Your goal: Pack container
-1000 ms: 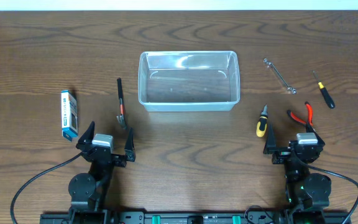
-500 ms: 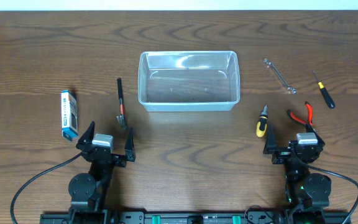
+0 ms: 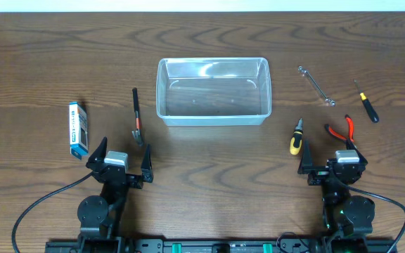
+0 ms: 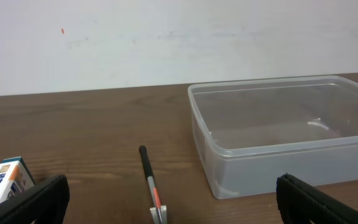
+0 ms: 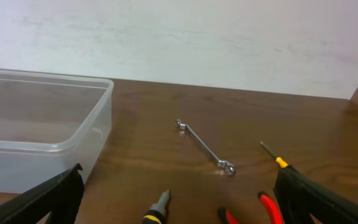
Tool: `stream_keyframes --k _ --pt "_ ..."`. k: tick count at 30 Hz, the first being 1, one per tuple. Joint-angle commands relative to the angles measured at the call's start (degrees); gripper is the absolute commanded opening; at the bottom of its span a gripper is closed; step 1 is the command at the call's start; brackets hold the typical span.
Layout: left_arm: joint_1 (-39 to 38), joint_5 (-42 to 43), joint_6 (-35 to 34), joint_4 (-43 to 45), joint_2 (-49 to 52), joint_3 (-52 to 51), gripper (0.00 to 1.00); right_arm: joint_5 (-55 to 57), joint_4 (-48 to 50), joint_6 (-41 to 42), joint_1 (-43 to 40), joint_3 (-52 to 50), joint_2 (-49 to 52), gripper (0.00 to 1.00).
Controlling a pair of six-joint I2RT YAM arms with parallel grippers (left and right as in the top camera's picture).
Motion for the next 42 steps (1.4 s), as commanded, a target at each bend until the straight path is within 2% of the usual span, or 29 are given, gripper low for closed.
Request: stream_keyframes --k 1,17,21,25,28,32,36,42 --pt "-0.02 2.05 0.11 -2.4 -0.28 -0.68 0.98 0.15 -0.24 -0.28 -0.24 -0.09 -0.17 0.99" --pt "-0.02 2.05 0.11 -2.4 -0.28 -0.68 0.98 0.07 -0.28 -0.17 -0.24 -0.09 -0.07 0.99" --pt "-0.02 2.05 0.11 -2.4 -0.28 -0.68 0.98 -4.0 -0.24 7.13 -0.24 -0.09 -0.02 0.99" --pt "-0.02 0.7 0.09 -0.5 -0.28 -0.68 0.98 -6.14 -0.22 20.7 -0.24 -0.04 0.04 0.99" --pt "0.04 0.72 -6.19 0.48 -0.26 -0.07 0.98 -10.27 -2.03 22.08 -0.24 1.51 0.31 0.99" --pt "0.02 0.81 -15.34 -11.3 1.33 6.43 0.98 -10.51 -16.11 20.92 -0.24 10.62 2.27 0.99" --pt "0.02 0.79 -14.95 -24.2 6.58 18.21 0.98 -9.01 -30.25 17.86 -0.24 24.2 9.01 0.99" --pt "0.02 0.79 -14.43 -41.99 22.51 40.09 0.98 -8.96 -51.1 17.64 -0.24 44.35 27.56 0.99"
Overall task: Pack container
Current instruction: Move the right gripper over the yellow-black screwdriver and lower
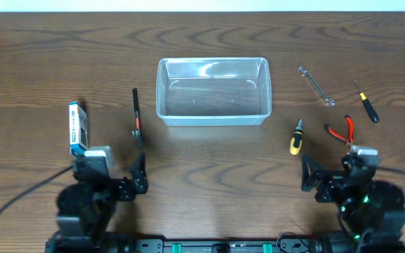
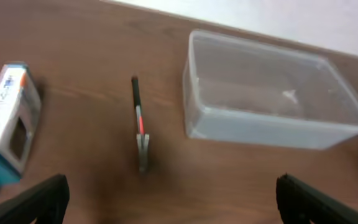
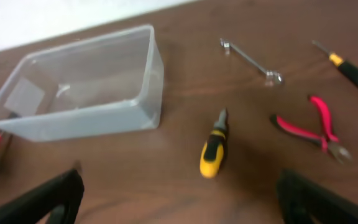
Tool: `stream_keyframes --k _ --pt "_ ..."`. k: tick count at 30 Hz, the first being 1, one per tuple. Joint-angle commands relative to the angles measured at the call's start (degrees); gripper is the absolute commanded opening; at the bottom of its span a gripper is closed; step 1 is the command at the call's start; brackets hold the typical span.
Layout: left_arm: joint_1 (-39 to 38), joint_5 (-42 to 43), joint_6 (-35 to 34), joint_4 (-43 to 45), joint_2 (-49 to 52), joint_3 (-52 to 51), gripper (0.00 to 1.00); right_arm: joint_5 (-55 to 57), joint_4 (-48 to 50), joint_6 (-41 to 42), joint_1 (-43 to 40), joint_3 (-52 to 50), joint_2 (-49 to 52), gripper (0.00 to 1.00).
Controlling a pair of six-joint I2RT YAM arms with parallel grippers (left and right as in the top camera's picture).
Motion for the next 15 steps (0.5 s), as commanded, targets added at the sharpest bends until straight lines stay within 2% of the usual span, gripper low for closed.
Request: stream_keyframes --k 1,6,8,12,15 --pt "0.02 0.76 -0.81 -7.63 9.18 11.13 0.98 0.22 -7.72 -1.29 -0.24 9.77 10.25 0.99" --pt "0.02 0.76 4.28 -24.68 24.68 27.21 0.98 6.75 -28.68 -3.28 -0.24 28.74 29.81 0.99" --pt "0.02 0.74 5.64 -27.82 28.7 30.8 0.98 6.56 -33.09 -4.17 -0.24 33.92 35.39 0.99" --pt "0.02 0.76 5.84 -29.57 34.07 33.2 0.98 0.83 -33.07 -3.8 -0.24 38.29 42.95 0.99" --pt "0.02 0.74 5.84 -30.29 36.02 33.2 0.98 1.9 -29.35 1.55 -0.24 38.29 47.15 0.99"
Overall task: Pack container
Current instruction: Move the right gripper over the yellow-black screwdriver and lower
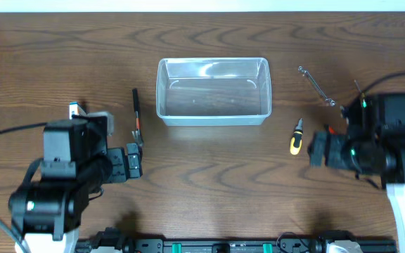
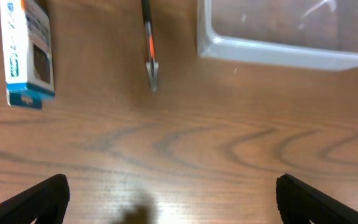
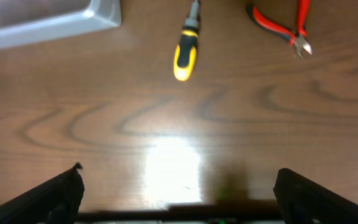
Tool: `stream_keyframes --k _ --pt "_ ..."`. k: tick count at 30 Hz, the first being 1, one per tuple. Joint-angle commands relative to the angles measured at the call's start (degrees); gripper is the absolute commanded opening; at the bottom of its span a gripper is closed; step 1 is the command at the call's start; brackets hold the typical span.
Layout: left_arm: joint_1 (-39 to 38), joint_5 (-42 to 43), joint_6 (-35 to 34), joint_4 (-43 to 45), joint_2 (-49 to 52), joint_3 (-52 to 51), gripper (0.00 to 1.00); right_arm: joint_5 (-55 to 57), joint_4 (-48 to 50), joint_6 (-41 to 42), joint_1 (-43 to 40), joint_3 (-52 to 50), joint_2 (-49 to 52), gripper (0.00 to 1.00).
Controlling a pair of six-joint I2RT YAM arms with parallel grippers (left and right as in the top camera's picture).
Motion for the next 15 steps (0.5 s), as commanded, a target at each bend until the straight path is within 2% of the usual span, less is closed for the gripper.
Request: stream_keyframes --k 1,5,8,15 --pt "0.04 0.57 1.36 -0.92 1.92 0.94 0.98 1.31 2.45 7.1 -0.22 1.09 4.57 0.99" --pt "0.04 0.55 1.4 -0.35 2.71 0.94 0.98 8.63 6.82 16.74 0.72 1.07 10.14 0.99" --pt "0.04 0.52 2.01 0.24 2.73 0.94 0.98 9.94 10.62 21.35 1.49 1.03 14.4 0.99" --pt "0.04 0.26 2.89 0.22 2.69 0.94 0.98 8.96 13.97 21.16 2.19 1.03 25.66 0.99"
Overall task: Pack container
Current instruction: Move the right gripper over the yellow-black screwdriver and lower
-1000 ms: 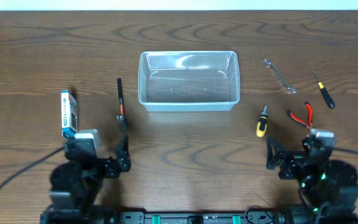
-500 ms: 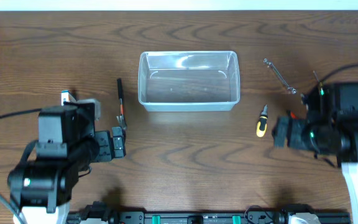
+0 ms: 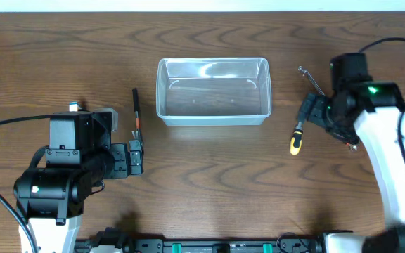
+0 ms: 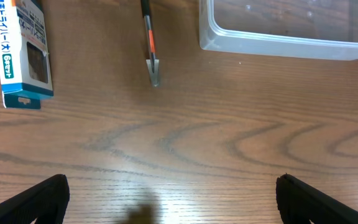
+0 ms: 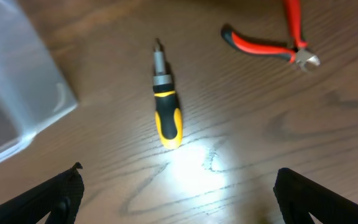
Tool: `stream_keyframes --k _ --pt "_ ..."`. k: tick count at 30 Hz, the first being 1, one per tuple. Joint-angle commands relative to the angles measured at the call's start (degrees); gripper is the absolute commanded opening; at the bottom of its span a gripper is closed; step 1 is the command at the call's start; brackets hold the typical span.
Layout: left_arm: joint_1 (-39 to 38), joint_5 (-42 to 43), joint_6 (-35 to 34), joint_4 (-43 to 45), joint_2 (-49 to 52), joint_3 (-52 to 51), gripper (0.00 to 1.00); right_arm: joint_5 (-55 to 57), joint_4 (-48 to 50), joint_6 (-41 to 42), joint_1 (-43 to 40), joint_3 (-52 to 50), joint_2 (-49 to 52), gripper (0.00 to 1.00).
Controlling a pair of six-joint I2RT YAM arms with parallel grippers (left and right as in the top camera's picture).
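The clear plastic container (image 3: 213, 91) stands empty at the table's middle back. A yellow-and-black screwdriver (image 5: 165, 112) lies right of it, with red pliers (image 5: 272, 43) further right. My right gripper (image 5: 176, 196) hangs open over the table just short of the screwdriver's handle, holding nothing. On the left lie a thin black-and-red tool (image 4: 150, 46) and a blue-and-white box (image 4: 20, 53). My left gripper (image 4: 173, 202) is open above bare wood, nearer the front than both.
A silver wrench (image 3: 308, 76) shows partly at the back right beside my right arm (image 3: 361, 112), which hides other tools there. In the overhead view my left arm (image 3: 69, 169) covers most of the box. The container's corner (image 5: 17, 93) reaches the right wrist view's left edge.
My right arm has moved toward the back of the table and turned, so the yellow screwdriver now lies close in front of its open fingers. The left arm has barely shifted.
Both arms sat low at the front edge, grippers open and looking level across the table. Then they were raised and tilted downward, then looking straight down at the wood. Now the right gripper is beside the screwdriver. Nothing has been picked up.
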Motion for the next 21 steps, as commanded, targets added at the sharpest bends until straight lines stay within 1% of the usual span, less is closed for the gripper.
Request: stream_keyframes --k 1,11,21 --pt "0.02 0.31 1.11 -0.07 -0.04 0.94 0.98 1.25 0.52 2.1 1.09 0.94 5.38 0.99" --pt "0.02 0.31 1.11 -0.15 -0.04 0.94 0.98 0.98 2.73 1.22 1.77 0.9 15.45 0.99" --pt "0.02 0.28 1.11 -0.31 -0.04 0.94 0.98 1.01 4.44 0.79 1.77 0.57 18.99 0.99"
